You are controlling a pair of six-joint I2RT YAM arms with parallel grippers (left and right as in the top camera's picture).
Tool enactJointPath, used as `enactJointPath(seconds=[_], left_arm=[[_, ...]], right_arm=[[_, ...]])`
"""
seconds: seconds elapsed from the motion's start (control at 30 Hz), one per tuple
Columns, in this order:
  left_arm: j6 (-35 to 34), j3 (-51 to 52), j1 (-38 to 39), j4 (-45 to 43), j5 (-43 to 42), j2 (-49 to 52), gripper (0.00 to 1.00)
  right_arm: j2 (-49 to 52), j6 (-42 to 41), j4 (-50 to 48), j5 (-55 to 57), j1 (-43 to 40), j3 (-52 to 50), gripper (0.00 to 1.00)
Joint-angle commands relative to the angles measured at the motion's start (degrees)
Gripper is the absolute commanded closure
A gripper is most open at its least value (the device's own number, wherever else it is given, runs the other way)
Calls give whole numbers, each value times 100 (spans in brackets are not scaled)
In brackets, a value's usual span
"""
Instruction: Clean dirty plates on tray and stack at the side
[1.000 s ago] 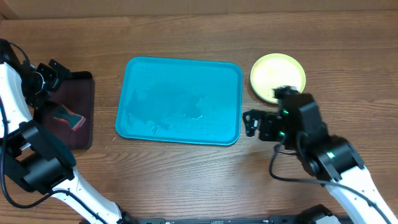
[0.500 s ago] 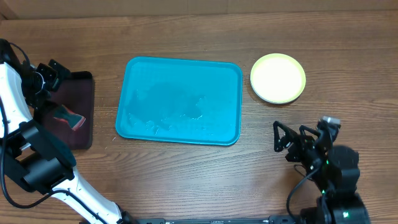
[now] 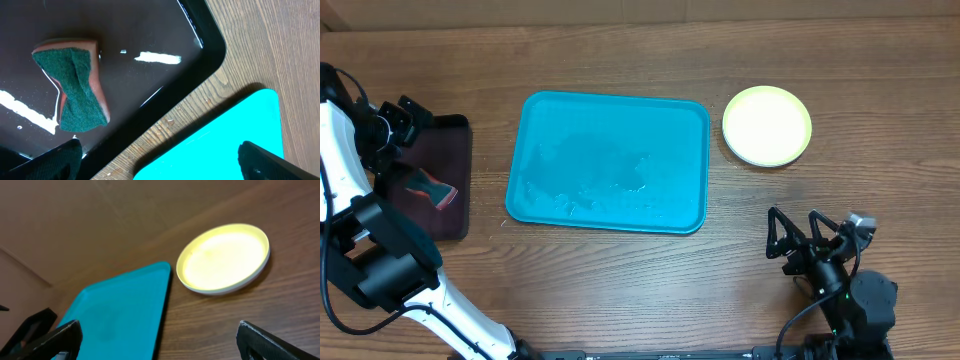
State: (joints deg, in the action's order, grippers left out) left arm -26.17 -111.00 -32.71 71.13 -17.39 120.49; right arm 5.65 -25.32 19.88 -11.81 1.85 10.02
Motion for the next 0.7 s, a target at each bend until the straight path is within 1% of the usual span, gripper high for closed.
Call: enactJointPath(seconds=[0.0,0.17,0.33,0.5,0.67], left_arm=[[87,-85,20,-2,-2,-90,0],[87,-85,22,-2,-2,-90,0],[87,-85,20,-2,-2,-90,0],[87,-85,22,-2,-2,-90,0],[87,-85,24,-2,-2,-90,0]], right_arm=[[-310,0,-46,-26,-28,-155,0],[-551,2,-50,44,2,-177,0],[-553,2,-35,94,42,-179,0],[-553,2,-227,437,201,-179,0],[-553,24,-275,535,227,-179,0]])
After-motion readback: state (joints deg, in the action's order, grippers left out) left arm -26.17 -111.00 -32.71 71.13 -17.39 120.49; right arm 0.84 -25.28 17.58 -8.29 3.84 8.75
